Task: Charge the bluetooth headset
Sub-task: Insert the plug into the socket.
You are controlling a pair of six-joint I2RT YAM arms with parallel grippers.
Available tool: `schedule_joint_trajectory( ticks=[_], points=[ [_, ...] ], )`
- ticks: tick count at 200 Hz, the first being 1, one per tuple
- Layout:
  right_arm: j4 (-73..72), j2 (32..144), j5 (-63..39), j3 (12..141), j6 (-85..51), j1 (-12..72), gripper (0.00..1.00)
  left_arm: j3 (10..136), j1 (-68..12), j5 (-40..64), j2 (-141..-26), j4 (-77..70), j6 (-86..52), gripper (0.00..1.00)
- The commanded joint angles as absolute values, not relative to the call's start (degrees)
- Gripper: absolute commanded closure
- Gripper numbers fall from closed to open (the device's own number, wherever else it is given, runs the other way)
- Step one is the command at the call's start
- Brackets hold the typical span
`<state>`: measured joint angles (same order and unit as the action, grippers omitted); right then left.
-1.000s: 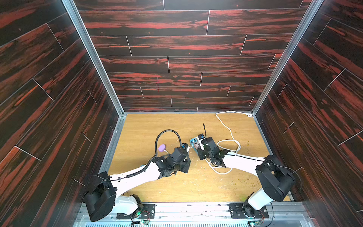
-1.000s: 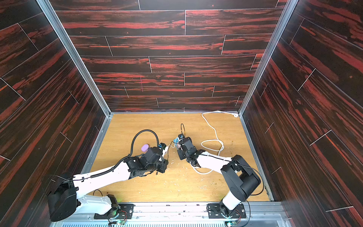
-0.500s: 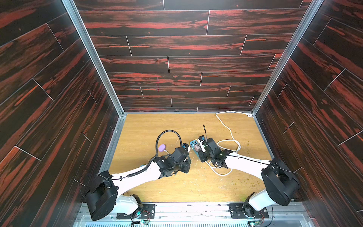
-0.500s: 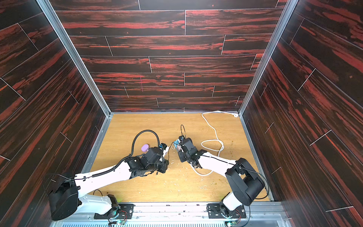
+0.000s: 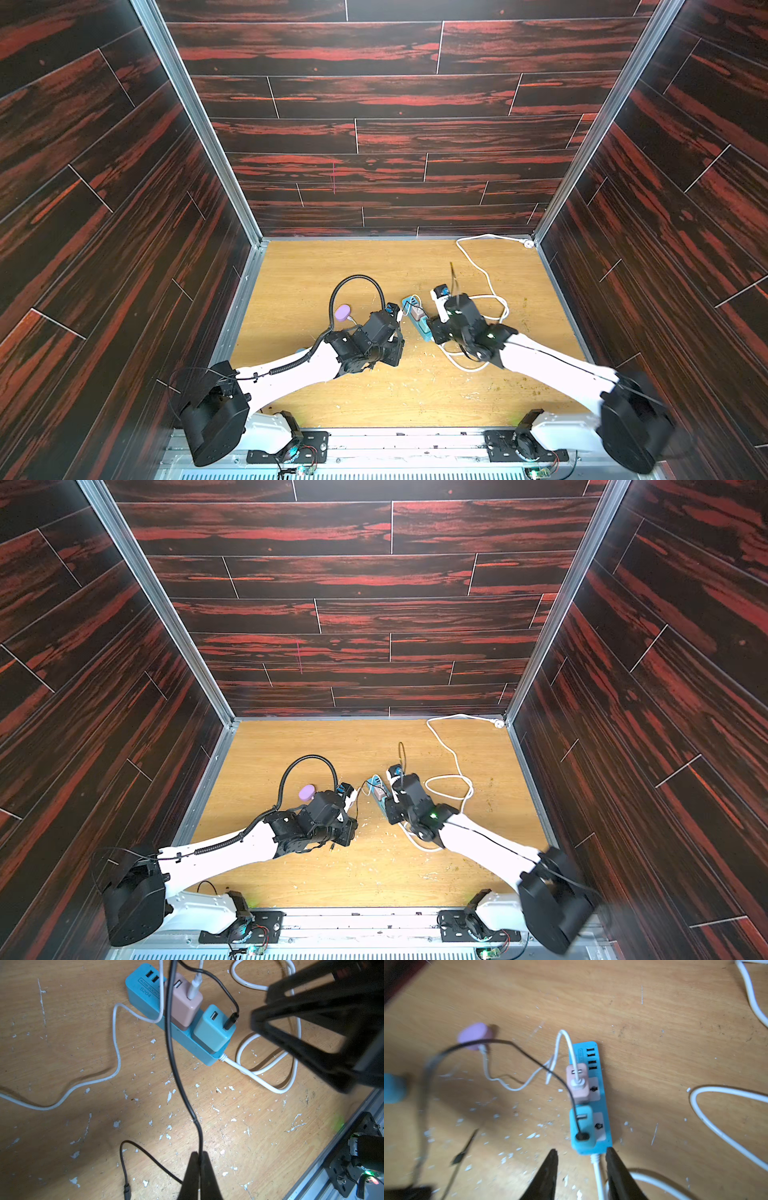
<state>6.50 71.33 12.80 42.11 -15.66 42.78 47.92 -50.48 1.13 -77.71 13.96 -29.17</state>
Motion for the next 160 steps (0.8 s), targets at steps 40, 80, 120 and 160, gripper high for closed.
schedule_joint_trajectory(
  ticks=[40, 80, 120, 160],
  points=[
    [-4.2, 60.7, -7.1, 29.4, -18.6, 48.6, 0.59, 54.0, -48.9, 5.0, -78.4, 19.6, -31.1, 0.97],
    [-17.4, 62.8, -9.3, 24.6, -21.7, 53.4, 0.56, 55.3, -48.6, 7.6, -78.6, 19.5, -32.9, 0.97],
    [-23.7, 67.0, -8.8, 25.0, -23.0, 53.9, 0.55, 55.6, -48.6, 8.8, -78.5, 19.0, -33.9, 0.97],
    [-24.0, 70.9, -7.6, 27.0, -22.9, 53.9, 0.57, 55.7, -48.5, 9.0, -78.4, 18.6, -34.1, 0.97]
  ],
)
